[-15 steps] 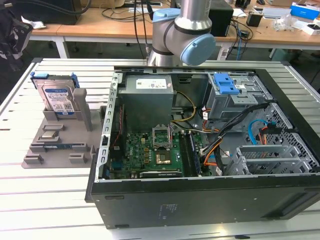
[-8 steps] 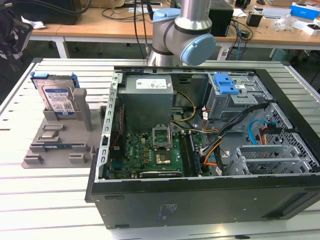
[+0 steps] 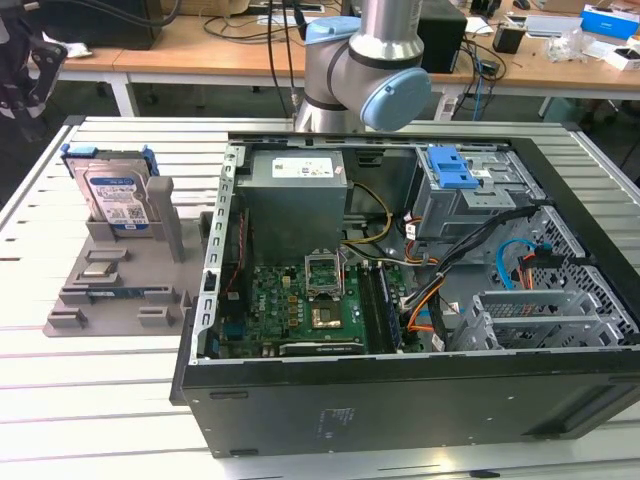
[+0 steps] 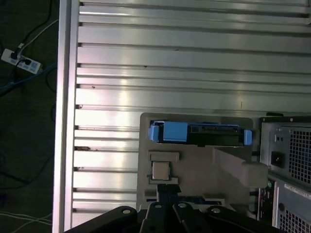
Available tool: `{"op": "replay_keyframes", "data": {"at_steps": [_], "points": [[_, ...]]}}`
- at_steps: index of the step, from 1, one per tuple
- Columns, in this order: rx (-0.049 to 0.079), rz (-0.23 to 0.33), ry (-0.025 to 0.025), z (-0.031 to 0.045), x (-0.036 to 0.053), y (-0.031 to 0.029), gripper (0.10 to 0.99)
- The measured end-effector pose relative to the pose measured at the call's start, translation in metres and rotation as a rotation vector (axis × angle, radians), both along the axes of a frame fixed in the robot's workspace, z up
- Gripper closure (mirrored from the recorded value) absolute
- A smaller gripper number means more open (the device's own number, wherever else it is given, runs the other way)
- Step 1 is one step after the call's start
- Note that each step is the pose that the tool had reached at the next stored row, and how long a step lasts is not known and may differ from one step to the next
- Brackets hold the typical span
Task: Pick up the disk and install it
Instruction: 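Pick up the disk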
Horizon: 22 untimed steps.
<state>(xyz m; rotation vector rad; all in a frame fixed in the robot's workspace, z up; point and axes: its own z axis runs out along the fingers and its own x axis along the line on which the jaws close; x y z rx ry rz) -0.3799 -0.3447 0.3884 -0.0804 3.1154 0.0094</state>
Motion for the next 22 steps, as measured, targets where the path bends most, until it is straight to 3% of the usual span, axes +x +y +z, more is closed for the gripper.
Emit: {"op": "replay_keyframes", "data": {"at_steps": [12, 22], "points": [[0.000, 0.243, 0.0000, 0.0000, 0.0000, 0.0000, 0.980], [0.000, 0.372, -0.0001, 0.0000, 0.0000, 0.0000, 0.980]]}}
